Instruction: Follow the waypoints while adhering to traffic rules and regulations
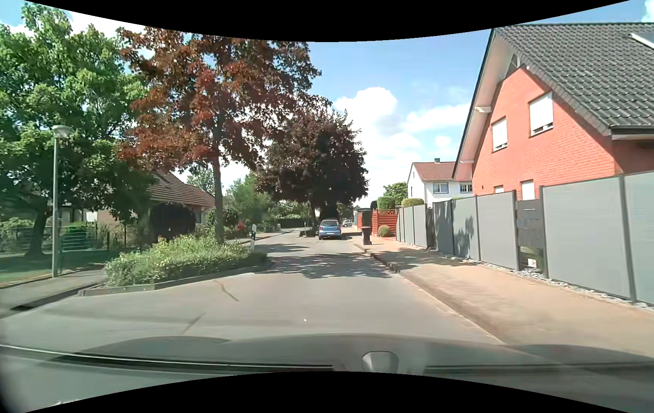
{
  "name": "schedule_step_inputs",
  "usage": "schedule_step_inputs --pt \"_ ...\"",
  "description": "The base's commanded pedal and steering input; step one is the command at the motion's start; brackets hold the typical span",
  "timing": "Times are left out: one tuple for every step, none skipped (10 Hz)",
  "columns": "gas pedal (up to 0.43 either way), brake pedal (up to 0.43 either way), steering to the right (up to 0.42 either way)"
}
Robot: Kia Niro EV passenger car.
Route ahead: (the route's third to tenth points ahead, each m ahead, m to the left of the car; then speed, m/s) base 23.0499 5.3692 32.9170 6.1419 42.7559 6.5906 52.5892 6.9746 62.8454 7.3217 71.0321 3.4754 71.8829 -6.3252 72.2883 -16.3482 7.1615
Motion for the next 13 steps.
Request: schedule_step_inputs --pt "0.189 0.006 -0.031" --pt "0.169 0.006 -0.034" --pt "0.169 0.006 -0.036" --pt "0.169 0.006 -0.038" --pt "0.157 0.006 -0.040" --pt "0.157 0.006 -0.046" --pt "0.150 0.006 -0.053" --pt "0.150 0.006 -0.059" --pt "0.150 0.006 -0.067" --pt "0.138 0.006 -0.076" --pt "0.138 0.006 -0.080" --pt "0.130 0.006 -0.082" --pt "0.130 0.006 -0.082"
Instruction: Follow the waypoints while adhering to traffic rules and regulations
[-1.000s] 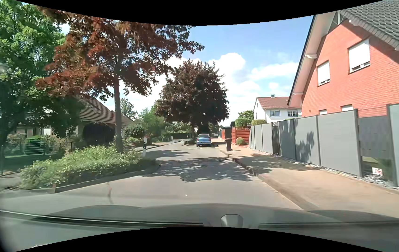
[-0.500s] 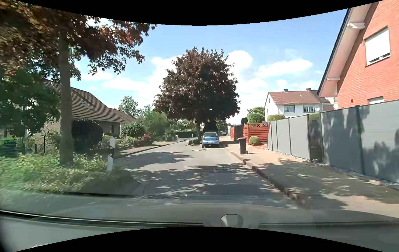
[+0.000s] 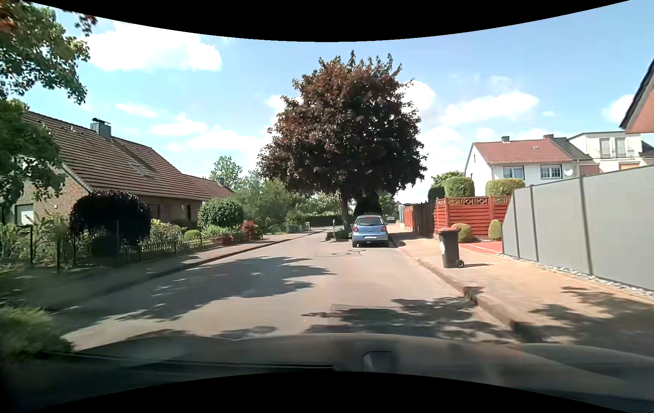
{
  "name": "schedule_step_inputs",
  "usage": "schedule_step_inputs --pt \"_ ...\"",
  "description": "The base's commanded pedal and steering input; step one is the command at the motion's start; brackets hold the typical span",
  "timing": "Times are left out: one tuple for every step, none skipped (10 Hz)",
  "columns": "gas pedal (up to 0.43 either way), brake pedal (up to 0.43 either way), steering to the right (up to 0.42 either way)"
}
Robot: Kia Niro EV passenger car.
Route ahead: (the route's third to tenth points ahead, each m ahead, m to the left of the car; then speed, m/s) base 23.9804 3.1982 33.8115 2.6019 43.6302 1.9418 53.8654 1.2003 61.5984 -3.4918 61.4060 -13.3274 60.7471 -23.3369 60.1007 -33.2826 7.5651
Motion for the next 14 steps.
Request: schedule_step_inputs --pt "0.130 0.006 -0.085" --pt "0.118 0.006 -0.087" --pt "0.110 0.006 -0.087" --pt "0.110 0.006 -0.085" --pt "0.110 0.006 -0.085" --pt "0.110 0.006 -0.081" --pt "0.110 0.006 -0.078" --pt "0.110 0.006 -0.075" --pt "0.110 0.006 -0.075" --pt "0.110 0.006 -0.075" --pt "0.098 0.006 -0.071" --pt "0.098 0.006 -0.063" --pt "0.087 0.006 -0.051" --pt "0.067 0.006 -0.046"
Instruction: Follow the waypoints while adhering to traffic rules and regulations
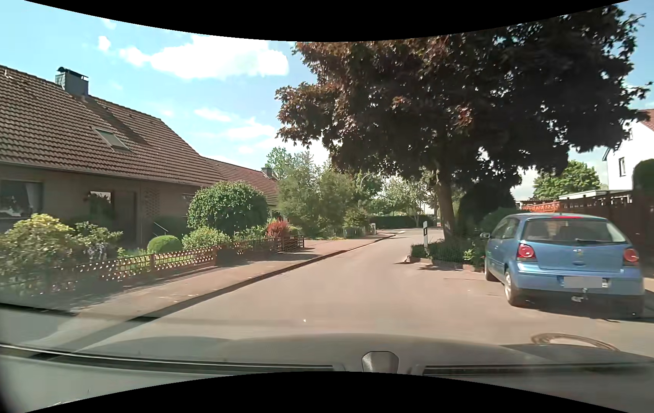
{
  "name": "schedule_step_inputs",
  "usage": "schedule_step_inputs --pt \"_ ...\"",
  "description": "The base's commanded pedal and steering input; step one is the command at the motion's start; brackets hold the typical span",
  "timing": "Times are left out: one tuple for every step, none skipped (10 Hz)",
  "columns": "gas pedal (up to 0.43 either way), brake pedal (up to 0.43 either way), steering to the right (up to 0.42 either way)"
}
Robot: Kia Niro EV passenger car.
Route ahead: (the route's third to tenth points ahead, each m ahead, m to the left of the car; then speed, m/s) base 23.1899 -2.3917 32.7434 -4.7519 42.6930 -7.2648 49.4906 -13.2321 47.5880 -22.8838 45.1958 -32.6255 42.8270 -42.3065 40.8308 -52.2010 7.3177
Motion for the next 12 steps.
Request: schedule_step_inputs --pt "0.067 0.006 -0.043" --pt "0.067 0.006 -0.025" --pt "0.067 0.006 -0.010" --pt "0.067 0.006 0.005" --pt "0.059 0.006 0.013" --pt "0.067 0.006 0.020" --pt "0.067 0.006 0.029" --pt "0.067 0.006 0.037" --pt "0.067 0.006 0.040" --pt "0.110 0.006 0.052" --pt "0.130 0.006 0.067" --pt "0.130 0.006 0.085"
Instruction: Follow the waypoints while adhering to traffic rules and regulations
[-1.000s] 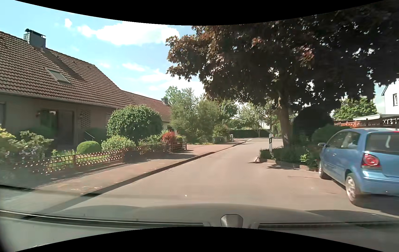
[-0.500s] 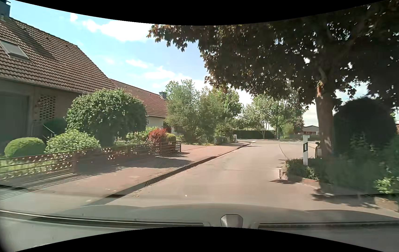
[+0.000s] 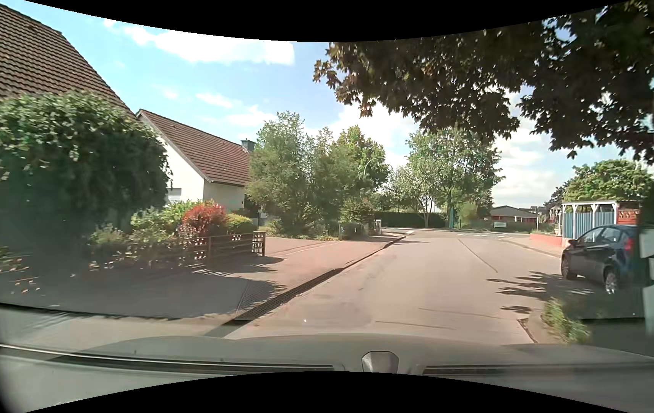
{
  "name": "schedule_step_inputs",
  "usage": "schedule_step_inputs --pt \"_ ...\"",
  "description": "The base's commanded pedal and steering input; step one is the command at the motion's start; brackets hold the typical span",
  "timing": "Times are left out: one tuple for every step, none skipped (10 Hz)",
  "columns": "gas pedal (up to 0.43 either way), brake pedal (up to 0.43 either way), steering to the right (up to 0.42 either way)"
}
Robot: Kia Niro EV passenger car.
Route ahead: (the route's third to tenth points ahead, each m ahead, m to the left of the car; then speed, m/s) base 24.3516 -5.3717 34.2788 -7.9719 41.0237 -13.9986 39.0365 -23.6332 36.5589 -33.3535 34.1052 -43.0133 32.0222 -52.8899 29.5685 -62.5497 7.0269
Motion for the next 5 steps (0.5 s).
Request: schedule_step_inputs --pt "0.130 0.006 0.099" --pt "0.130 0.006 0.108" --pt "0.130 0.006 0.111" --pt "0.138 0.006 0.112" --pt "0.138 0.006 0.113"
